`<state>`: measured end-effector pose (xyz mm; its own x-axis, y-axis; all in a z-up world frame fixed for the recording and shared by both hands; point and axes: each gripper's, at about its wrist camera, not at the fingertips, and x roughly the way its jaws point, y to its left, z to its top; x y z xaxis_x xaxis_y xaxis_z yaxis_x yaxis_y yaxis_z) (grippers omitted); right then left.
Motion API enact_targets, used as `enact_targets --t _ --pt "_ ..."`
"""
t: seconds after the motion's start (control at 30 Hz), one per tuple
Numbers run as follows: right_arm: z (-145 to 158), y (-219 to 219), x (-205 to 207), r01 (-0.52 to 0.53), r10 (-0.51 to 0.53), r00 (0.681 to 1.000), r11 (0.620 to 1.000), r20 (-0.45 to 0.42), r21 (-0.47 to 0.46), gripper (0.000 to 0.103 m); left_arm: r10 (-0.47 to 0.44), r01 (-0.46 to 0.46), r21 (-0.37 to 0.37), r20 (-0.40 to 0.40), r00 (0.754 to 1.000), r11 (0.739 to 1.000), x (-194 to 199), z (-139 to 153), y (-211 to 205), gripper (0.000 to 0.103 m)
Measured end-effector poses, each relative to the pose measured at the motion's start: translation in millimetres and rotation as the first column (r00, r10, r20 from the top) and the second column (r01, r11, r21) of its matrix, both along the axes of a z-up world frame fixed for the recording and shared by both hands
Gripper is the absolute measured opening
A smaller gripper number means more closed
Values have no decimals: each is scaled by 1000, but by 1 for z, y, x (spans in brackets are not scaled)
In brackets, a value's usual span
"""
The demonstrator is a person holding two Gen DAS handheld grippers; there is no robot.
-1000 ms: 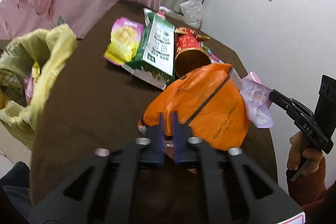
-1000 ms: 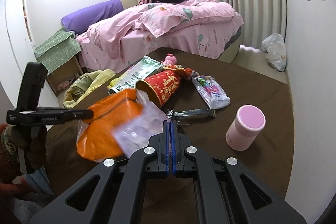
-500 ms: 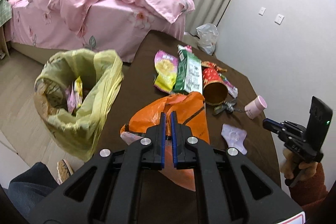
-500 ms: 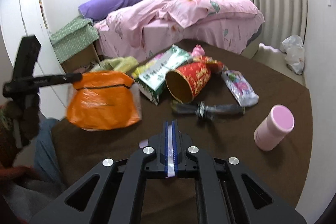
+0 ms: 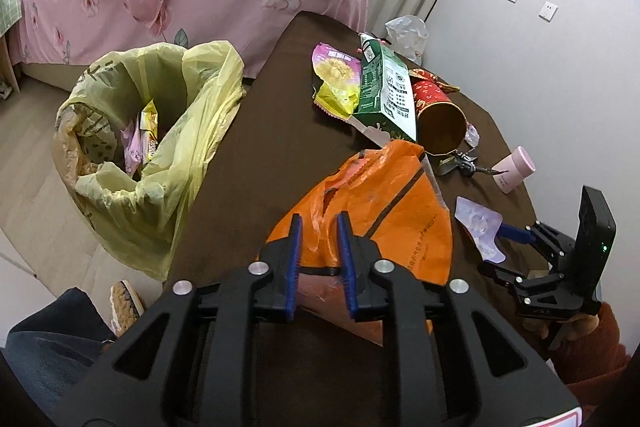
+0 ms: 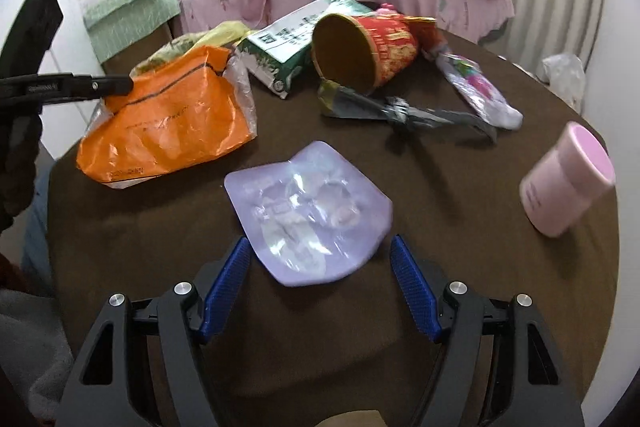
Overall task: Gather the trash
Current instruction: 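Lift the orange bag with the left tool while the right tool lifts the clear wrapper, then carry both items over the yellow trash bag and open both tools to drop them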
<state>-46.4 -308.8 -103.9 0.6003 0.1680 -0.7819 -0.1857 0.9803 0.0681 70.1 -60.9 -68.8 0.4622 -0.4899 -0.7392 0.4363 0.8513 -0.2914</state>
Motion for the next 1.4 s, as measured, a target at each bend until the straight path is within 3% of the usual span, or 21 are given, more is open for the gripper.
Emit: enact_targets --t 0.07,0.27,0.33,0.57,0.67,0.77,0.97,1.0,1.13,1.23,1.4 --pt "-1 0 6 -3 3 1000 1000 -1 8 66 4 -4 1 -6 1000 1000 0 0 2 21" --pt "12 -1 14 -28 26 999 998 41 50 31 13 -13 -9 -25 1000 1000 -2 -1 10 25" --pt "17 -1 13 -27 25 999 998 41 50 27 14 -15 -19 -28 1000 1000 -3 1 12 25" --pt "22 -4 8 -16 13 999 998 42 62 27 36 -34 -55 36 999 998 -15 14 27 40" --pt "24 -7 6 -1 -3 999 997 49 77 27 39 -38 -65 13 999 997 -15 10 30 46" --pt "25 -9 5 13 -18 998 996 60 86 27 5 -6 -22 -24 1000 1000 -15 -2 15 46" --pt "31 -4 3 9 -13 997 999 82 53 27 25 -24 100 0 1000 995 -14 -12 -11 46" --pt "32 -3 3 9 -13 996 999 85 49 27 35 -35 107 3 999 994 -13 -13 -14 45" --pt "39 1 4 0 -5 995 999 102 52 27 20 -24 105 37 999 994 -15 -11 -15 23" --pt "48 9 7 -16 11 992 999 124 41 27 11 -14 63 56 998 998 -15 -2 -7 10" --pt "74 31 21 -71 63 980 997 190 32 27 79 -81 9 124 989 997 -8 26 26 8"
